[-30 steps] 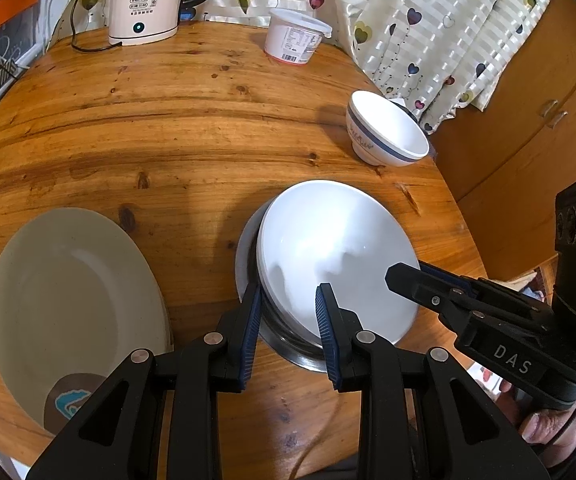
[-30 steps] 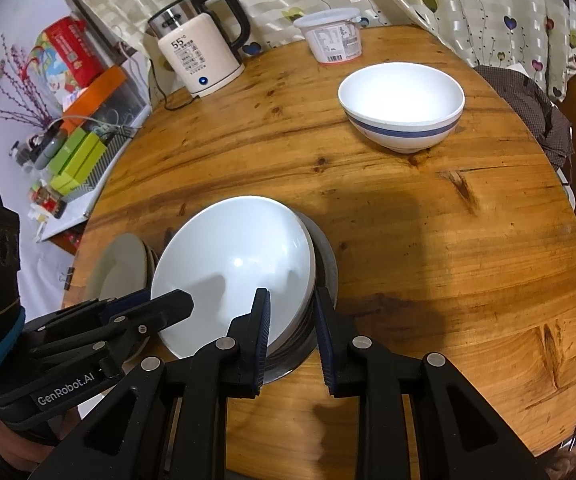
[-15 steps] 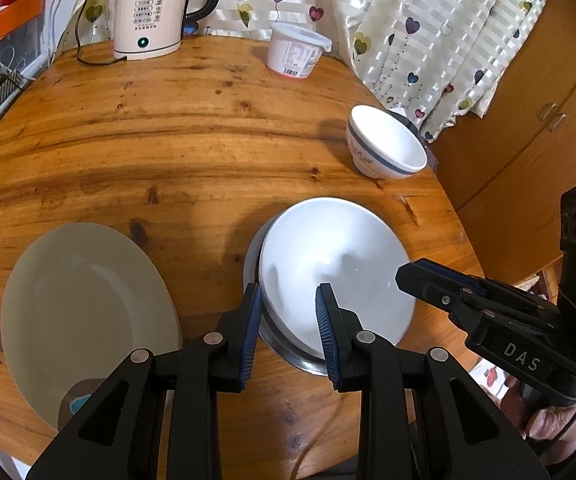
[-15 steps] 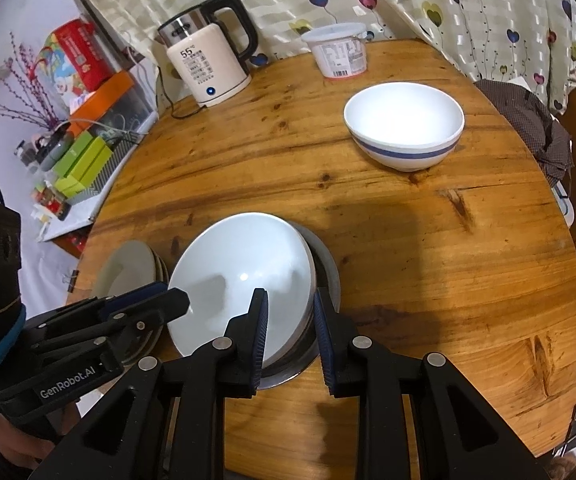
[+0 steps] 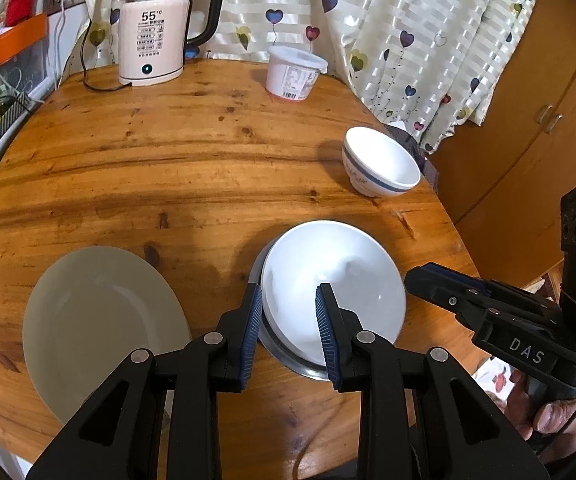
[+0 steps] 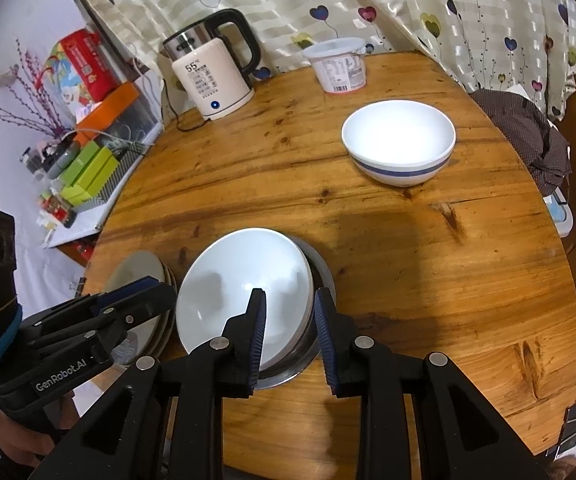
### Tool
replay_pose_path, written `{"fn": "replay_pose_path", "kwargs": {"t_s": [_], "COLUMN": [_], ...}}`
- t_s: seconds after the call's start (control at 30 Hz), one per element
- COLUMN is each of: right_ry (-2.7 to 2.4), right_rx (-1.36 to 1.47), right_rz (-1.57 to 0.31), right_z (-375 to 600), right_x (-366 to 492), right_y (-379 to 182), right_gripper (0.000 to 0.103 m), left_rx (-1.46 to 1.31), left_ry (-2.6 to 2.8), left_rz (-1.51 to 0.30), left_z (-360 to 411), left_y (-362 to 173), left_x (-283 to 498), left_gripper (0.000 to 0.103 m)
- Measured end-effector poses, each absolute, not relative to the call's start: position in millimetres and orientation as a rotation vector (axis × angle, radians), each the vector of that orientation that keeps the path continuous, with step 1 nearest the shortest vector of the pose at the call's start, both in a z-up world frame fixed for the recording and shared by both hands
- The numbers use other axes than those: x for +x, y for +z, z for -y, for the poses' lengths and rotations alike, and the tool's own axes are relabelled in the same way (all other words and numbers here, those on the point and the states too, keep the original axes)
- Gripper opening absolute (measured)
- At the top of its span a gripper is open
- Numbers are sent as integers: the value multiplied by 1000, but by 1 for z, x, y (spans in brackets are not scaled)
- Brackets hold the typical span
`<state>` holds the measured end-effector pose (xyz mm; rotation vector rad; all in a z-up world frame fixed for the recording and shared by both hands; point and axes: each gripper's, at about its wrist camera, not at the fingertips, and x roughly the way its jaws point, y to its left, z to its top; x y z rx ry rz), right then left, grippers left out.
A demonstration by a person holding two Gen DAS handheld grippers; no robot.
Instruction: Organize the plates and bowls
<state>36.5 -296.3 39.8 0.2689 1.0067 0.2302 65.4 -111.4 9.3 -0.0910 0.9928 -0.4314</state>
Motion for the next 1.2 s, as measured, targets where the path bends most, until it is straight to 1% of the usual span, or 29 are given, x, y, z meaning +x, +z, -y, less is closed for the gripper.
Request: {"fn": "replay_pose_path", "kwargs": {"t_s": [0.1,0.17,0.23,0.43,0.57,0.63,1.2], "right_ry": [232,234,236,240,241,234,243], "right_rx": [271,273,277,288,295,294,325], "right_rz": [-1002,-997,-992,-985,-966,-958,-963], "right_z": [297,298,299,302,306,307,321], "right_x": [36,36,36,37,37,37,43], "right_y": [41,42,43,43,44,45,40], "right_gripper": [26,29,34,42,43,47,48], "left_rx": [-88,-87,-89,-92,-93,-93,-70], "left_ry": [-434,-434,-436,-435,-435,-435,-434], "left_rz": [-988,-986,-987,-987,-988,-987,-992], "left_z": [112,112,113,113,112,112,125], "left_y": [10,11,11,11,11,10,10], "left_x": [65,64,64,65,66,66,77], "left_gripper": [29,29,29,29,29,29,29]}}
